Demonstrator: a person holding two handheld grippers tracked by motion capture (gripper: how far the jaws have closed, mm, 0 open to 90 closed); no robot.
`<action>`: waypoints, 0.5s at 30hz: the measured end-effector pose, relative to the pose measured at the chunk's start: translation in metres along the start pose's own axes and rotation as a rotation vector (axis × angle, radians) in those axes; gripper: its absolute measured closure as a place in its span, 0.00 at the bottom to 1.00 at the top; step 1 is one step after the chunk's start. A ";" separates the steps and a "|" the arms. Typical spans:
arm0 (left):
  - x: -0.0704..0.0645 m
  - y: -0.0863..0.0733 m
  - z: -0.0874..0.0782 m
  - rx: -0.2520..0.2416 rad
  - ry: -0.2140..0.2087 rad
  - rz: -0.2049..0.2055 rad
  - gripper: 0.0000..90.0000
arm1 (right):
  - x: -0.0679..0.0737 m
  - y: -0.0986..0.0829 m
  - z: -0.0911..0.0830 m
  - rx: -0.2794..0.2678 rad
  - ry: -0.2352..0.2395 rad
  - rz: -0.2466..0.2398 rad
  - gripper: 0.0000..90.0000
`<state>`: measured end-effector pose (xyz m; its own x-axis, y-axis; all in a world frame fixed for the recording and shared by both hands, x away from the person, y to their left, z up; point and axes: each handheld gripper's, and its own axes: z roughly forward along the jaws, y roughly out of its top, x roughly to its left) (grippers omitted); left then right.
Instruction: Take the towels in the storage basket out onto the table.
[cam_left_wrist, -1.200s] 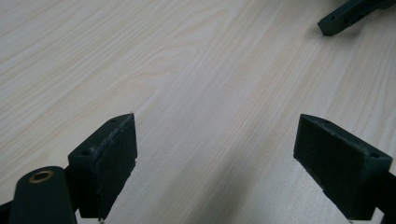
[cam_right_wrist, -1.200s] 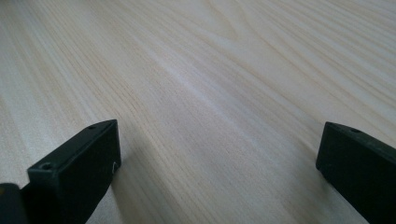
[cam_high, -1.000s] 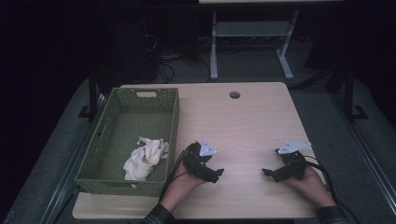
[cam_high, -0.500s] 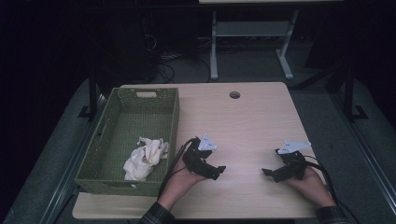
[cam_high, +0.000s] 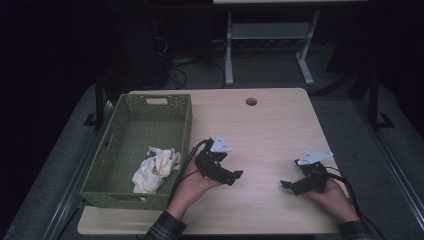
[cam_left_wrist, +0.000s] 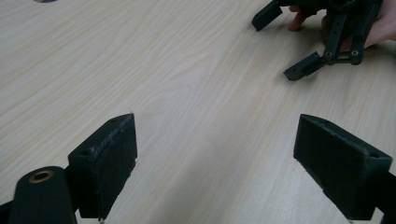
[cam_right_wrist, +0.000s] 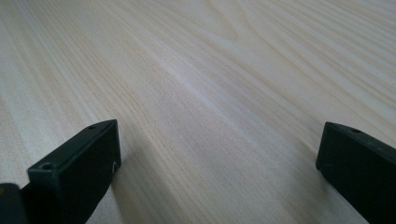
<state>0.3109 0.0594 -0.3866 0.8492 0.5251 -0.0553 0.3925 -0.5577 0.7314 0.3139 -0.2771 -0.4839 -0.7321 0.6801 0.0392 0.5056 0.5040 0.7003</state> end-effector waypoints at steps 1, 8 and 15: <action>0.000 0.001 0.000 0.005 0.002 -0.001 0.14 | 0.000 0.000 0.000 0.001 -0.001 -0.004 0.00; 0.008 0.009 -0.012 0.012 0.008 -0.004 0.14 | 0.000 0.000 0.000 0.001 -0.001 -0.004 0.00; 0.020 0.014 -0.029 0.003 0.020 -0.017 0.14 | 0.000 0.000 0.000 0.001 -0.001 -0.004 0.00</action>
<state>0.3232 0.0811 -0.3580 0.8352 0.5473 -0.0542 0.4079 -0.5504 0.7284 0.3140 -0.2774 -0.4839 -0.7335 0.6787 0.0358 0.5032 0.5069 0.6999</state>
